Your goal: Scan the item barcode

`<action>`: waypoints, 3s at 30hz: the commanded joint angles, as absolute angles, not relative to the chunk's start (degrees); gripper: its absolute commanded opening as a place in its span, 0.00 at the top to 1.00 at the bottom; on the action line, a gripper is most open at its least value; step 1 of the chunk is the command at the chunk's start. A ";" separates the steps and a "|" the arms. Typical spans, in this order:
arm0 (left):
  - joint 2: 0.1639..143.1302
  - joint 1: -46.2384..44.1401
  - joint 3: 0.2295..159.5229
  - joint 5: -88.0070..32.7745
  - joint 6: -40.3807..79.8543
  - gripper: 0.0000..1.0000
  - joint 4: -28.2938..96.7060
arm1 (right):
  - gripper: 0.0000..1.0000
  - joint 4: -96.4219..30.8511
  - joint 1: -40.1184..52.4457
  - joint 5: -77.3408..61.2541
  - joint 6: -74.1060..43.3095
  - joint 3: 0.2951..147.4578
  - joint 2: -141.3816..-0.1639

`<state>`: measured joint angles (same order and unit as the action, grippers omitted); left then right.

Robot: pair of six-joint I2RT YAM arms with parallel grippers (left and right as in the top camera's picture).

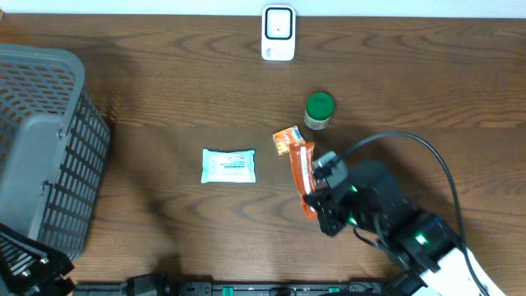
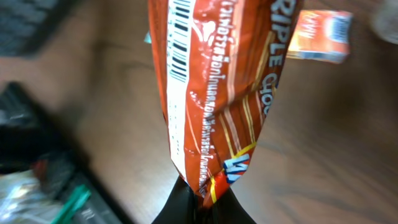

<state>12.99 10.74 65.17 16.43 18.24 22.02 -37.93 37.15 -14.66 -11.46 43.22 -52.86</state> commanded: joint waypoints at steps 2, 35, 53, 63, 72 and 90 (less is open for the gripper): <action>12.36 10.52 64.82 16.08 18.76 0.16 21.56 | 0.99 -37.26 37.39 -4.27 -10.50 52.25 -62.22; 12.36 10.52 64.82 16.08 18.76 0.16 21.56 | 0.99 2.28 28.58 53.32 43.83 106.87 -132.07; 12.36 10.52 63.68 16.05 18.79 0.16 21.50 | 0.99 18.33 29.08 53.25 63.33 106.96 -144.70; 12.36 10.52 63.68 16.05 18.79 0.16 21.50 | 0.99 20.64 29.21 52.86 69.25 106.96 -145.88; 12.36 10.52 63.68 16.05 18.79 0.16 21.50 | 0.99 20.80 30.00 53.32 70.19 106.96 -146.08; 12.34 10.52 63.68 16.08 18.79 0.16 20.40 | 0.99 -12.34 27.64 49.32 45.39 106.89 -114.91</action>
<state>12.82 10.74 63.92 16.40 18.24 20.73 -8.14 29.87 51.18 57.14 105.73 -124.51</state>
